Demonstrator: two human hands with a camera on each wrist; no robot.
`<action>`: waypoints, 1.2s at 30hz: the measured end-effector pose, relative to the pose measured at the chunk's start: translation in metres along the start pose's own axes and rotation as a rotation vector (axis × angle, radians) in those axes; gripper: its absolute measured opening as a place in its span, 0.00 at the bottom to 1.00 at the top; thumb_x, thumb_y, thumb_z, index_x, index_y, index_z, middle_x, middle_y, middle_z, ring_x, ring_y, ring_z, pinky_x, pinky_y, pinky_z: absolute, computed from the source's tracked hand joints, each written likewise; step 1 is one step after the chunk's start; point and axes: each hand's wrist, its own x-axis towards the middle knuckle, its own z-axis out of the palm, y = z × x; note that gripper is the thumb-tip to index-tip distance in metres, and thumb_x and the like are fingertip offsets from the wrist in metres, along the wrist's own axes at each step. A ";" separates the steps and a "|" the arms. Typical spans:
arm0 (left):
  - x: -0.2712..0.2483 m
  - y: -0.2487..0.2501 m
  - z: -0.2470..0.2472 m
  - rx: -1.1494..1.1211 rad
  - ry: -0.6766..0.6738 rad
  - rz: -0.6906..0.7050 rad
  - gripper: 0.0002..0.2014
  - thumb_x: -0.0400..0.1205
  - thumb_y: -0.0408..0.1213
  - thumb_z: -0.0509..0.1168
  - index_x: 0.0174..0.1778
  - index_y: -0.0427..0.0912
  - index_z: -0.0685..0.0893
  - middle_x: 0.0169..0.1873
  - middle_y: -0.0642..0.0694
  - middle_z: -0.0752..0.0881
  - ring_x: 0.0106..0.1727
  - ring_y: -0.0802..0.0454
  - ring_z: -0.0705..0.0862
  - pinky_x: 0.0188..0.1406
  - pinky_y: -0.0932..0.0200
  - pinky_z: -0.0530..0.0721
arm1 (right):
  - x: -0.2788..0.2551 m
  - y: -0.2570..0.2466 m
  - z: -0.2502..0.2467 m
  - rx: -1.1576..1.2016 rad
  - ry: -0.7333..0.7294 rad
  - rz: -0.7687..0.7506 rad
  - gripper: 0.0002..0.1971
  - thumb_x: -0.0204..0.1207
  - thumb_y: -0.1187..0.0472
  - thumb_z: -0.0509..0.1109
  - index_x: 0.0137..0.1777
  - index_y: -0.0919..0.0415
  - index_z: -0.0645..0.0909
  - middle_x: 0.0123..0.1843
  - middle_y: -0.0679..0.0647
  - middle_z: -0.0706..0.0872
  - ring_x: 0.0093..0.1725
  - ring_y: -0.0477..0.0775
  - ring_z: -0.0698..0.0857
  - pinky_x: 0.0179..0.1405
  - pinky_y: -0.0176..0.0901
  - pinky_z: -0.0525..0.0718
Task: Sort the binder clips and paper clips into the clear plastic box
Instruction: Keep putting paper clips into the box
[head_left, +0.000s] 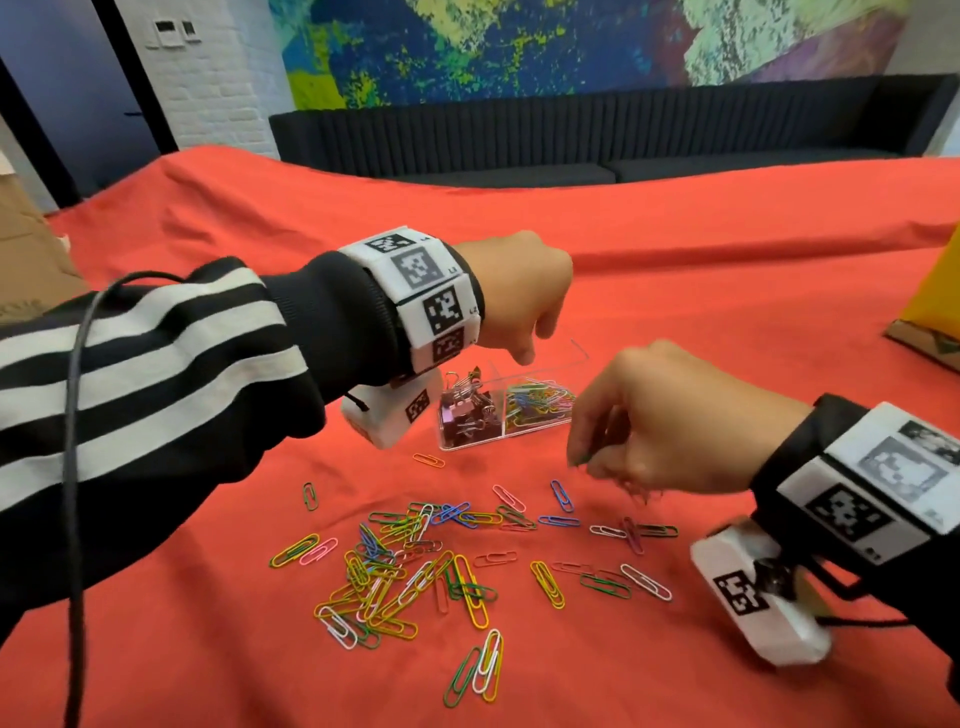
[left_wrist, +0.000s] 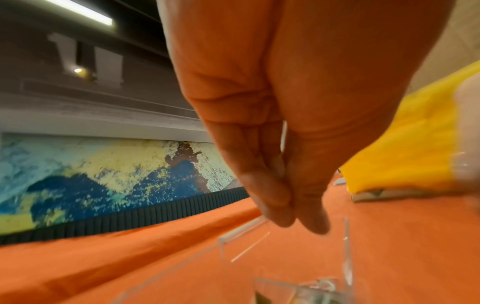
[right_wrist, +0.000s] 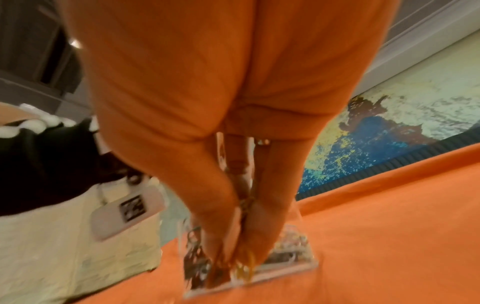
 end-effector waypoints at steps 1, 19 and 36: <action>-0.005 -0.005 -0.002 -0.030 0.030 0.006 0.16 0.72 0.42 0.80 0.55 0.48 0.92 0.37 0.53 0.91 0.42 0.54 0.88 0.51 0.53 0.88 | 0.002 0.004 -0.007 0.000 0.073 0.005 0.09 0.66 0.63 0.82 0.38 0.46 0.93 0.24 0.32 0.87 0.31 0.32 0.87 0.37 0.28 0.83; -0.141 -0.016 0.073 -0.250 -0.459 -0.072 0.36 0.63 0.65 0.80 0.61 0.57 0.72 0.42 0.58 0.79 0.47 0.51 0.81 0.49 0.54 0.83 | 0.097 0.012 0.003 0.218 0.680 0.108 0.06 0.68 0.63 0.82 0.40 0.50 0.92 0.30 0.44 0.87 0.37 0.48 0.90 0.32 0.16 0.74; -0.118 -0.024 0.026 -0.508 -0.143 -0.004 0.06 0.74 0.43 0.80 0.45 0.50 0.94 0.27 0.57 0.92 0.31 0.68 0.90 0.35 0.76 0.80 | 0.067 0.028 -0.007 0.263 0.678 0.061 0.06 0.65 0.61 0.85 0.38 0.51 0.91 0.36 0.44 0.92 0.37 0.42 0.91 0.37 0.20 0.80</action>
